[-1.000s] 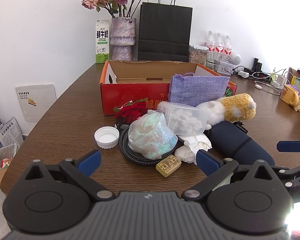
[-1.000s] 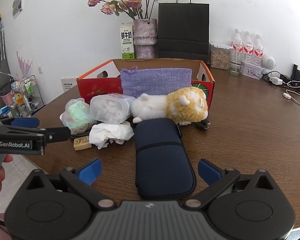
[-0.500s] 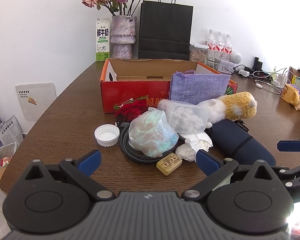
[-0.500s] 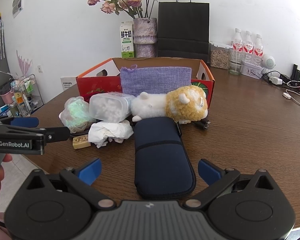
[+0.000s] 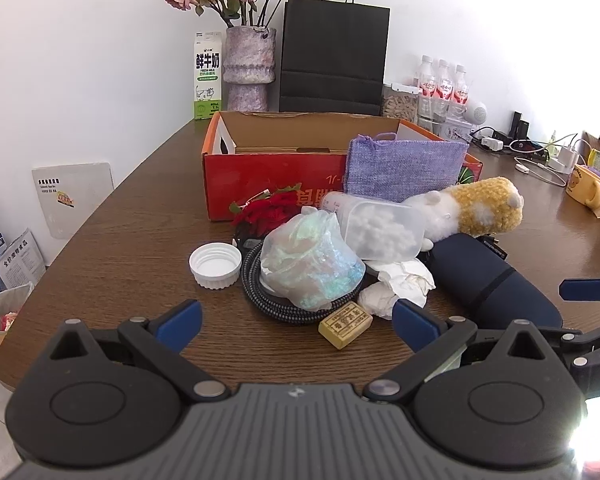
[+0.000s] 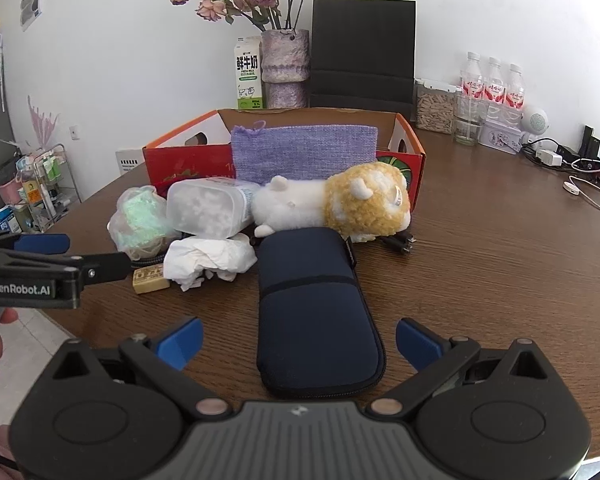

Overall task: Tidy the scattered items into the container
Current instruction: 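Grasp the plastic bag with the left tool while the right tool grasps the navy glasses case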

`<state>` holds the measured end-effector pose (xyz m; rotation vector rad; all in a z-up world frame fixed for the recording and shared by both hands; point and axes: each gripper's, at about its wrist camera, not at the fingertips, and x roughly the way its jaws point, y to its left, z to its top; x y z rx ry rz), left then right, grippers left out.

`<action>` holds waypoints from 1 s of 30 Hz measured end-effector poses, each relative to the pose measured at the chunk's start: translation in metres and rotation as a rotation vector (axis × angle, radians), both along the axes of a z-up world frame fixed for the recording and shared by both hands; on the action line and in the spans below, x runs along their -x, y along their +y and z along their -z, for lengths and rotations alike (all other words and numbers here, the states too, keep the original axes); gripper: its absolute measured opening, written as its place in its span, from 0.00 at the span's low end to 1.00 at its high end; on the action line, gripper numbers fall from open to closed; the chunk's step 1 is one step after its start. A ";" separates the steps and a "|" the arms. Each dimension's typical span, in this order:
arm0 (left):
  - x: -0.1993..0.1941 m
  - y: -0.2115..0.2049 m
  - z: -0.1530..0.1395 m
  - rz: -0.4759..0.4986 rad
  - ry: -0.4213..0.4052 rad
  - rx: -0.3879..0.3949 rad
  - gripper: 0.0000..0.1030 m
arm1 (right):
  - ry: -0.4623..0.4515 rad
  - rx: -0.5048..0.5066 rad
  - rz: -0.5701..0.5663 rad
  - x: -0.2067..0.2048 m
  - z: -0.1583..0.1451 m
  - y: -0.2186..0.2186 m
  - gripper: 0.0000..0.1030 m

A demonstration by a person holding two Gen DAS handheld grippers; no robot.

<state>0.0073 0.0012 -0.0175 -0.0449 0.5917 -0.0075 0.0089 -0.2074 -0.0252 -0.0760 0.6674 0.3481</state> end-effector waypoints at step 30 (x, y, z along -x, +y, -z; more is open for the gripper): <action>-0.044 -0.001 0.000 0.051 -0.007 0.027 0.46 | 0.017 0.037 -0.111 -0.043 0.017 0.003 0.60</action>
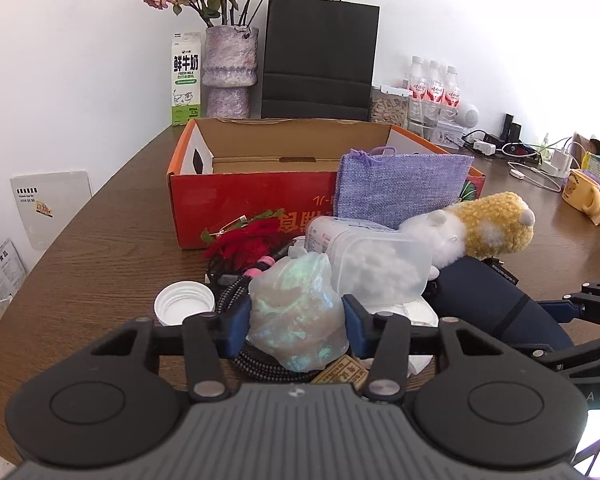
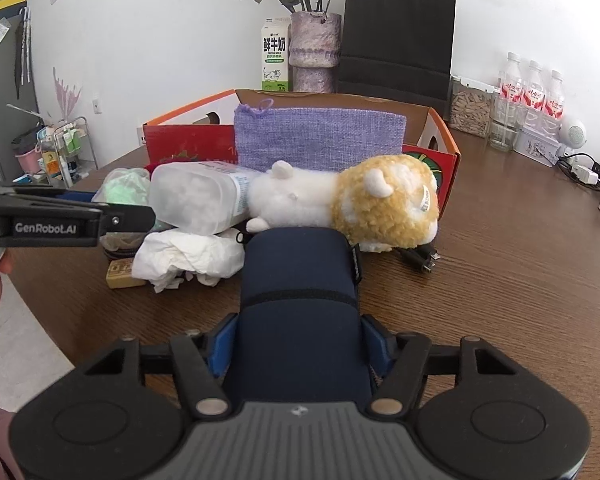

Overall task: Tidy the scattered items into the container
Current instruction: 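Grasp the plastic bag with the left tool while the right tool grasps the navy glasses case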

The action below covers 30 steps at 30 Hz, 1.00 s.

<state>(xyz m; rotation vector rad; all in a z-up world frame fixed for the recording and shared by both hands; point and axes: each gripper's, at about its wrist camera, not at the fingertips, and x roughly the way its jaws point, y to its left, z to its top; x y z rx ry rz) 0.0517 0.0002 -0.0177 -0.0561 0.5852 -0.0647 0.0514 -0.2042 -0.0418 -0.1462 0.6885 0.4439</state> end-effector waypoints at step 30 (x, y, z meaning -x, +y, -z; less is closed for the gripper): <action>-0.071 0.020 -0.107 -0.027 -0.260 0.077 0.37 | -0.297 -0.185 0.081 -0.072 -0.114 -0.023 0.58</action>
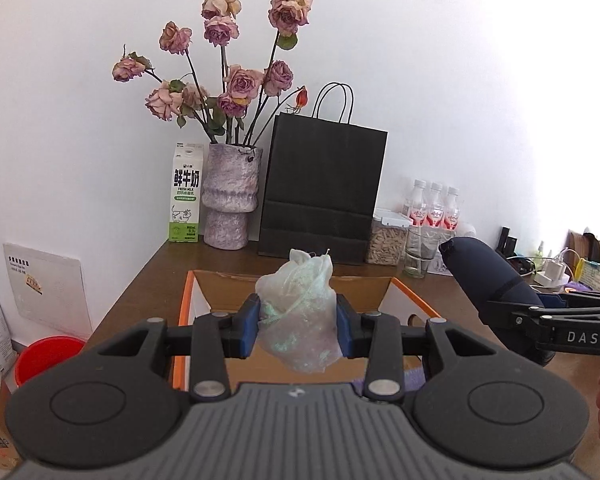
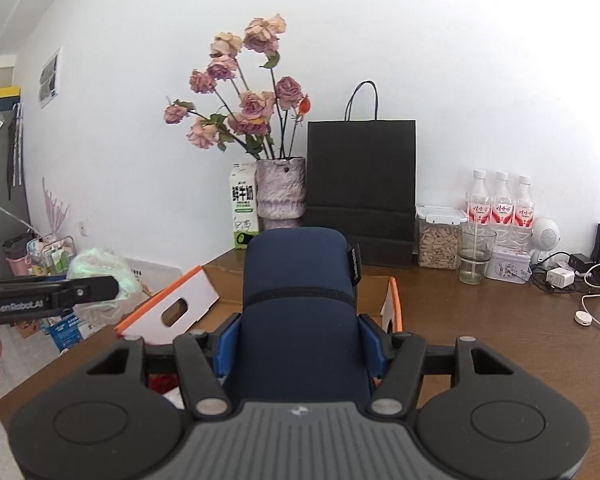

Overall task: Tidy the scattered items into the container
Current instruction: 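Grasp the plastic bag with the left tool while the right tool grasps the navy glasses case, then lower the bag and case into the box and open both tools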

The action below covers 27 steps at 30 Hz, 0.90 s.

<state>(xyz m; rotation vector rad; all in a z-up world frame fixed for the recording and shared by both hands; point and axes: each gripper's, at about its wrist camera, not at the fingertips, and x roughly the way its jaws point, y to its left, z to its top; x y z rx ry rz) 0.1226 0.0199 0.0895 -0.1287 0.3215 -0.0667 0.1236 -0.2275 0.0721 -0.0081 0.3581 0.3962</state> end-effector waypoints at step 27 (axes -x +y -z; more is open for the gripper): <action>-0.225 0.017 0.084 -0.153 0.539 -0.067 0.44 | 0.479 0.287 0.079 -0.246 0.083 0.090 0.59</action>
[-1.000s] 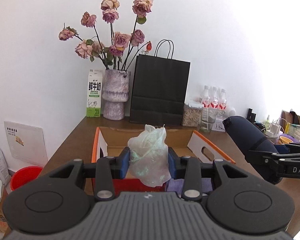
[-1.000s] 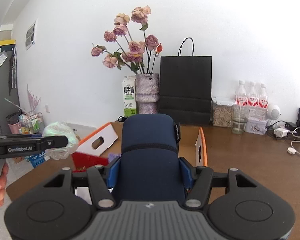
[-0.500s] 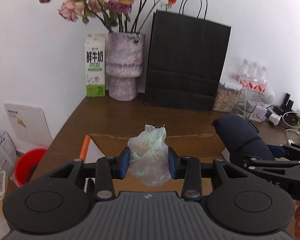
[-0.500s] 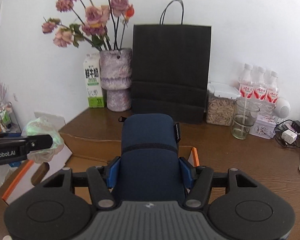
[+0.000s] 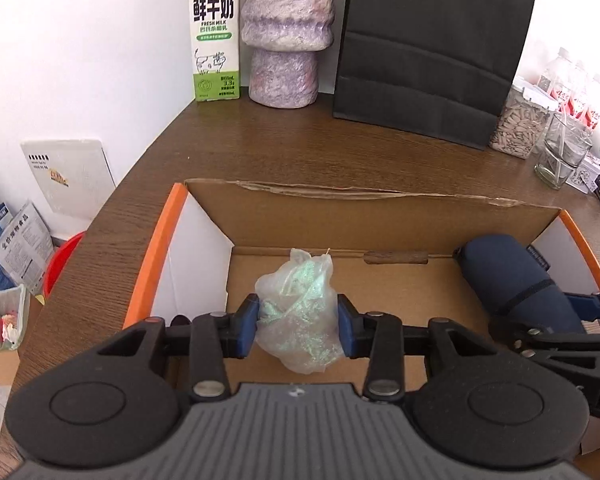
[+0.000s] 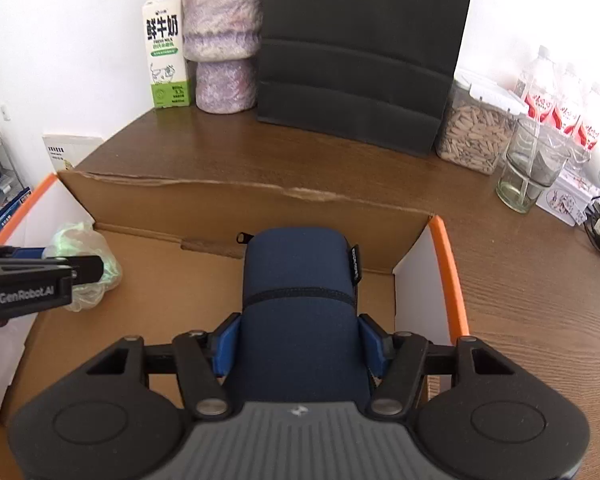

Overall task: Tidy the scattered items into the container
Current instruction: 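Lower the bag and case into the box and open both tools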

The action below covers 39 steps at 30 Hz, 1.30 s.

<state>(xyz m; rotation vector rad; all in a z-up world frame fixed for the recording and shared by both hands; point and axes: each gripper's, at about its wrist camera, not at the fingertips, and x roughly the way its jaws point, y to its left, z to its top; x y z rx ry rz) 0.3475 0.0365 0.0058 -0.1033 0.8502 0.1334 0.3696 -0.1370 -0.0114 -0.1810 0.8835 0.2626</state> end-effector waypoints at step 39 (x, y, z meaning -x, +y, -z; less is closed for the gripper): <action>0.188 0.001 -0.067 0.125 -0.397 0.056 1.00 | -0.392 -0.159 -0.064 0.186 -0.083 -0.071 1.00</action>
